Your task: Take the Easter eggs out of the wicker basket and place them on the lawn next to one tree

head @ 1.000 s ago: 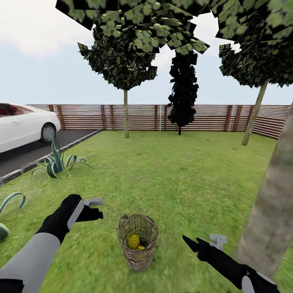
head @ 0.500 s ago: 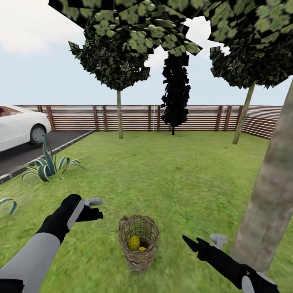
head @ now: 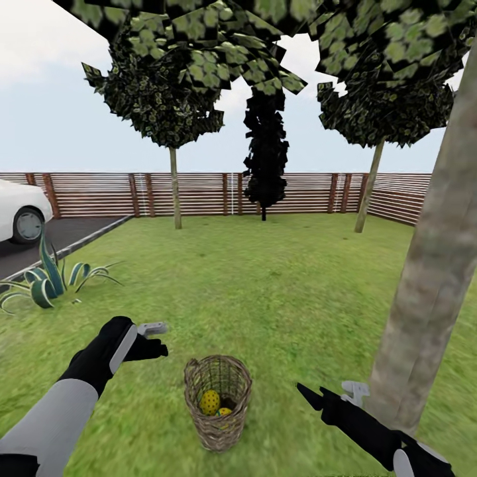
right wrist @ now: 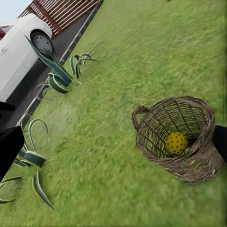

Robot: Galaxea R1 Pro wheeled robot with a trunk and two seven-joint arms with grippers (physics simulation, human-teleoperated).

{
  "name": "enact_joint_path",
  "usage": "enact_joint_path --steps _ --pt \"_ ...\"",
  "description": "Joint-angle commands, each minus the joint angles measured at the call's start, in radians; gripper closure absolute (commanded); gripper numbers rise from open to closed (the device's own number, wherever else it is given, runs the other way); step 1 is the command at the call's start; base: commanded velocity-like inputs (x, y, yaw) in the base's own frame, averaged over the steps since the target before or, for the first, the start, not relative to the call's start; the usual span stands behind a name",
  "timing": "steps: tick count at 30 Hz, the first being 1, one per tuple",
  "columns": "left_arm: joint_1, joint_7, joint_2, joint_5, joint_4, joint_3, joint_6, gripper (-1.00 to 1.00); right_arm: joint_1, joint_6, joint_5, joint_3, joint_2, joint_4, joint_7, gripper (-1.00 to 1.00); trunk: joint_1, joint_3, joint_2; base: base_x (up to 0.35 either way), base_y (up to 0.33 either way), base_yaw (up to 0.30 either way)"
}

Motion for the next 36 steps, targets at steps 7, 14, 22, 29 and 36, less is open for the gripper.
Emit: enact_joint_path --steps 7,14,22,29,36 --pt "-0.001 0.001 0.001 0.003 -0.001 -0.005 0.003 -1.0 -0.001 0.005 -0.004 -0.003 0.001 0.0 0.003 -1.0 0.0 0.001 -0.001 0.025 0.008 -0.183" --pt "-0.001 0.001 0.001 0.003 -0.001 -0.005 0.003 -1.0 -0.001 0.005 -0.005 -0.003 0.001 0.0 0.003 -1.0 0.0 0.001 -0.001 0.003 0.001 -0.028" --pt "-0.001 0.001 0.001 0.002 -0.001 -0.005 0.003 -1.0 -0.001 0.008 -0.004 -0.004 0.001 0.0 0.002 -1.0 0.0 0.001 -0.001 0.093 0.0 -0.003" --pt "-0.001 0.001 0.001 0.002 -0.001 -0.005 0.003 -1.0 -0.001 0.008 -0.004 -0.004 0.001 0.0 0.003 -1.0 0.0 0.001 -0.001 0.301 0.0 0.0" --pt "-0.001 0.001 0.001 0.002 -0.001 -0.005 0.003 -1.0 -0.001 0.01 -0.004 -0.004 0.001 0.001 0.002 -1.0 0.0 0.003 -0.001 0.305 0.0 -0.048"
